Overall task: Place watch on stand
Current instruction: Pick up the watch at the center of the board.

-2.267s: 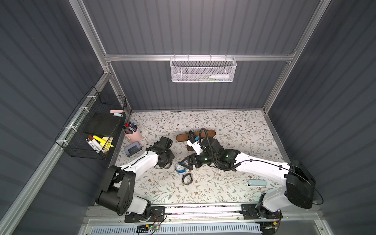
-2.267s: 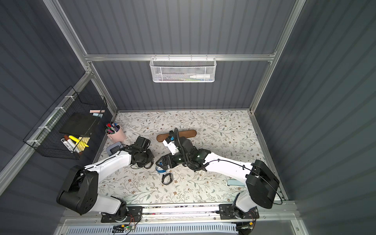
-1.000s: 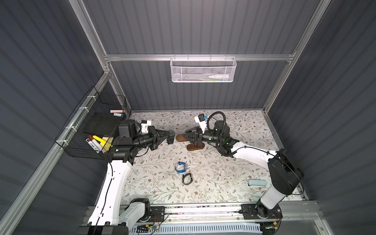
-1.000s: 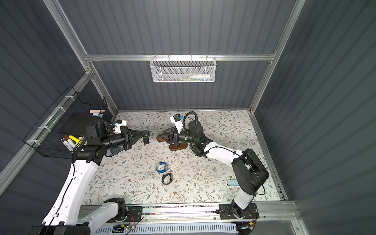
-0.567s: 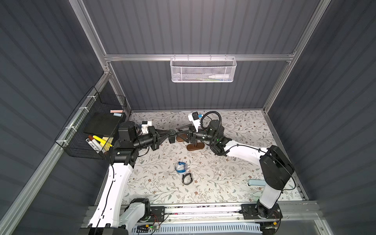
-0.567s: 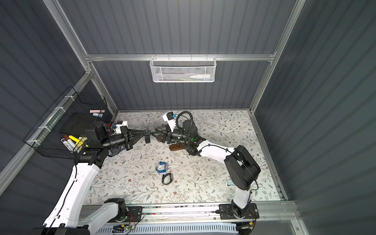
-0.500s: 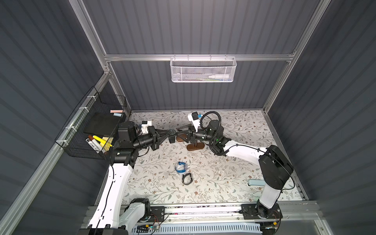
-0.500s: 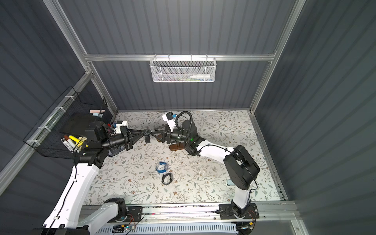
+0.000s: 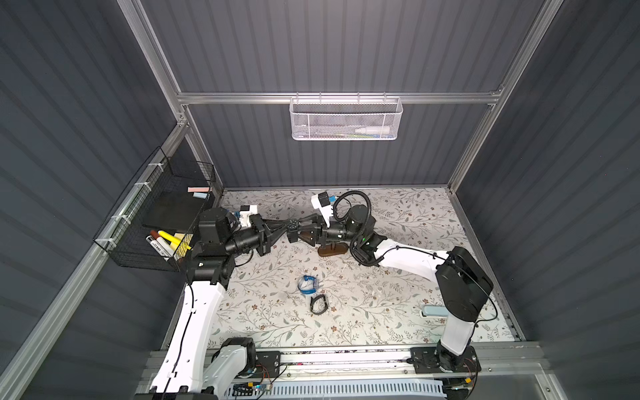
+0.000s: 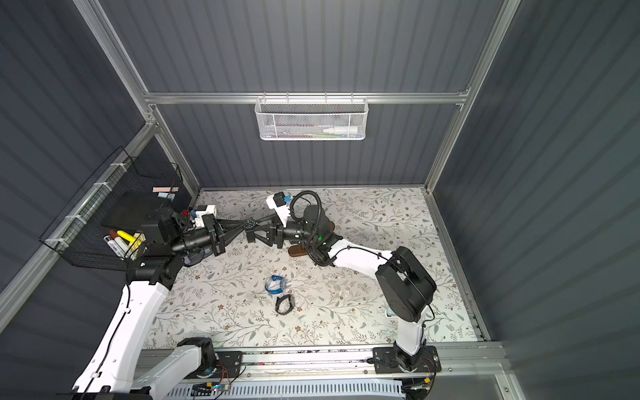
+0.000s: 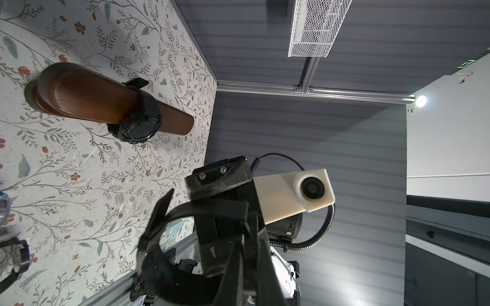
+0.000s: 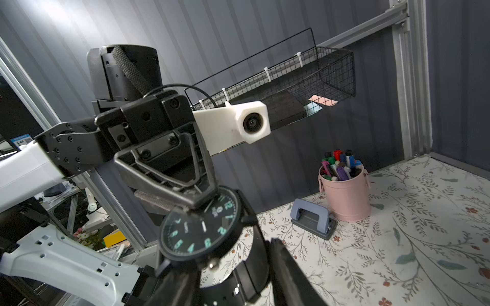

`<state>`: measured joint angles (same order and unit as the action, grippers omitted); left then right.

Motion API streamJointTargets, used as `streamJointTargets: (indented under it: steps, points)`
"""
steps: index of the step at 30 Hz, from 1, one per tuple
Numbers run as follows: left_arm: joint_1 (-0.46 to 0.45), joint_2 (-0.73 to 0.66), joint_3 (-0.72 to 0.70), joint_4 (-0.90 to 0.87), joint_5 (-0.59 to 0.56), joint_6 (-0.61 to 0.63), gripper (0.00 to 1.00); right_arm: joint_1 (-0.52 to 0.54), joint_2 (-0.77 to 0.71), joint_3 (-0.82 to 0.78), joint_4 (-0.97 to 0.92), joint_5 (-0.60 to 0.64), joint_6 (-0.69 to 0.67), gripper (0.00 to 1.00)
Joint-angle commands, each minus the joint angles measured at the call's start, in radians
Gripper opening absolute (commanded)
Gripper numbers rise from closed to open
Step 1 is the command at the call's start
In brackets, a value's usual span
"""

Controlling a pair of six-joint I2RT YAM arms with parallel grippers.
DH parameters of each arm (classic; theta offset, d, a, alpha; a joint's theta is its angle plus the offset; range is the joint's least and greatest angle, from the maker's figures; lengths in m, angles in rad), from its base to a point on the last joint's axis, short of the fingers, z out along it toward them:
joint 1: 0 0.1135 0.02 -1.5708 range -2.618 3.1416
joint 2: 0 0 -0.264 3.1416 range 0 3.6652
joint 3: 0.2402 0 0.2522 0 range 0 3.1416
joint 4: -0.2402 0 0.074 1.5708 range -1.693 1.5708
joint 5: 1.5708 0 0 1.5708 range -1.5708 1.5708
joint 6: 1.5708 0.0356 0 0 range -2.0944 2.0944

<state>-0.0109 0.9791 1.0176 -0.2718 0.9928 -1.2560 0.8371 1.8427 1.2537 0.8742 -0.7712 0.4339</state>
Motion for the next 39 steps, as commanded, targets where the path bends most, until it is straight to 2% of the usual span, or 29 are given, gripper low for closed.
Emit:
streamJointTargets:
  steps: [1, 8, 14, 19, 20, 23, 28, 30, 32, 34, 36, 37, 39]
  points:
    - [0.005, -0.022, -0.025, 0.041, 0.014, -0.026, 0.00, 0.002, 0.029, 0.040, 0.129, -0.055, 0.055, 0.43]
    - [0.005, -0.027, -0.038, 0.051, 0.018, -0.033, 0.00, 0.002, 0.044, 0.047, 0.178, -0.074, 0.078, 0.32]
    - [0.005, -0.024, -0.036, 0.057, 0.018, -0.031, 0.00, 0.002, 0.038, 0.046, 0.165, -0.081, 0.068, 0.13]
    - [0.005, -0.019, -0.018, 0.037, 0.009, -0.003, 0.00, 0.003, 0.039, 0.046, 0.164, -0.091, 0.070, 0.01]
    - [0.005, -0.017, -0.015, 0.029, 0.006, 0.004, 0.03, 0.002, 0.038, 0.044, 0.163, -0.092, 0.069, 0.00]
    - [0.005, -0.016, 0.001, -0.001, -0.007, 0.031, 0.22, 0.003, 0.029, 0.034, 0.149, -0.089, 0.054, 0.00]
    - [0.006, -0.003, 0.039, -0.073, -0.029, 0.102, 0.63, 0.002, -0.002, 0.001, 0.071, -0.071, -0.019, 0.00]
    - [0.006, 0.007, 0.059, -0.111, -0.037, 0.126, 0.73, 0.003, -0.022, -0.011, -0.002, -0.042, -0.073, 0.00]
    - [0.006, 0.027, 0.108, -0.251, -0.083, 0.221, 0.79, 0.002, -0.044, -0.011, -0.113, -0.009, -0.148, 0.00]
    - [0.006, 0.071, 0.213, -0.500, -0.211, 0.444, 0.83, 0.008, -0.069, -0.005, -0.250, 0.058, -0.239, 0.00]
    - [0.004, 0.104, 0.312, -0.577, -0.386, 0.717, 0.83, 0.017, -0.083, -0.003, -0.333, 0.095, -0.308, 0.00]
    - [0.001, 0.106, 0.329, -0.625, -0.446, 0.802, 0.80, 0.021, -0.086, -0.002, -0.365, 0.121, -0.329, 0.00]
    - [-0.002, 0.065, 0.316, -0.613, -0.531, 0.896, 0.75, 0.027, -0.081, -0.003, -0.400, 0.138, -0.353, 0.00]
